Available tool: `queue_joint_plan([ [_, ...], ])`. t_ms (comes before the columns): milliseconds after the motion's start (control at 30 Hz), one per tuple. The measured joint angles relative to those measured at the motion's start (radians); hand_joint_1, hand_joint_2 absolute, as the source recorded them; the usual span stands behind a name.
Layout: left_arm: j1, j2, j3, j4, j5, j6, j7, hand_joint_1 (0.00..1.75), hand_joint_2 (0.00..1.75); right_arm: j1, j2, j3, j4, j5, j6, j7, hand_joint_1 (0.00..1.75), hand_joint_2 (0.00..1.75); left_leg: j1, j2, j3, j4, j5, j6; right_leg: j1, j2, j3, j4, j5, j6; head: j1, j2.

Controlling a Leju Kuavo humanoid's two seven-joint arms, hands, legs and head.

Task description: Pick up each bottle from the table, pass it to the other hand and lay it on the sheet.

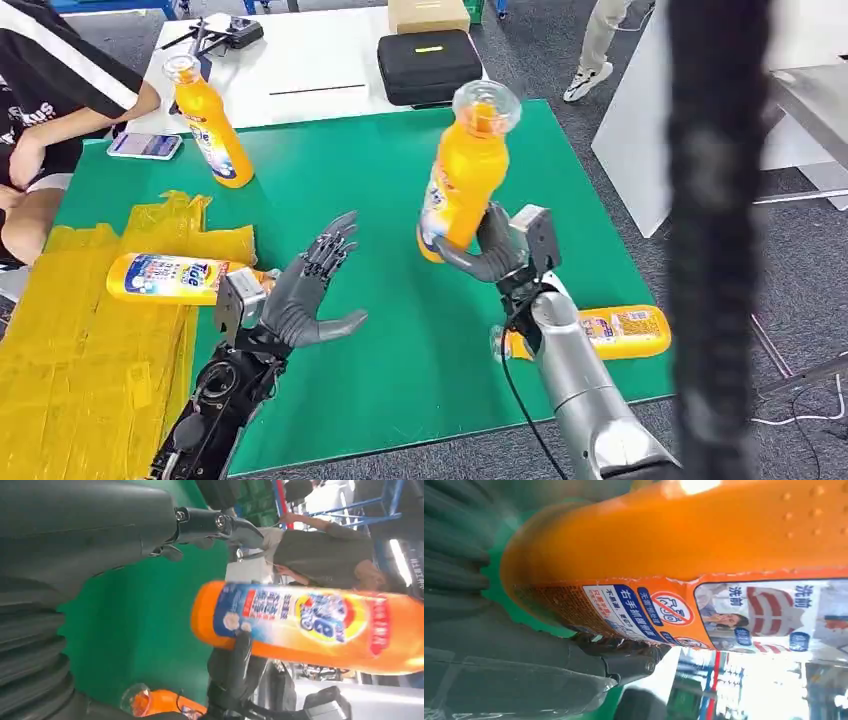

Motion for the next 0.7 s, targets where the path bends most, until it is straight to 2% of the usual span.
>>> queue_joint_plan([
  [300,-0.014,-0.014,0.002,-0.005,-0.001,0.132,0.042,0.00,1.75,-0.005,0.035,0.141,0.000,0.048,-0.005,0.007,1.75,1.75,0.000,0.000,0.000,0.000,0.000,0.000,0.000,0.000,0.000,0.000,0.000,0.000,0.000,0.000],
  [700,-0.024,-0.018,0.014,-0.018,0.003,0.193,0.050,0.00,1.75,-0.012,0.058,0.297,0.047,0.085,-0.021,0.007,1.75,1.75,0.000,0.000,0.000,0.000,0.000,0.000,0.000,0.000,0.000,0.000,0.000,0.000,0.000,0.000],
])
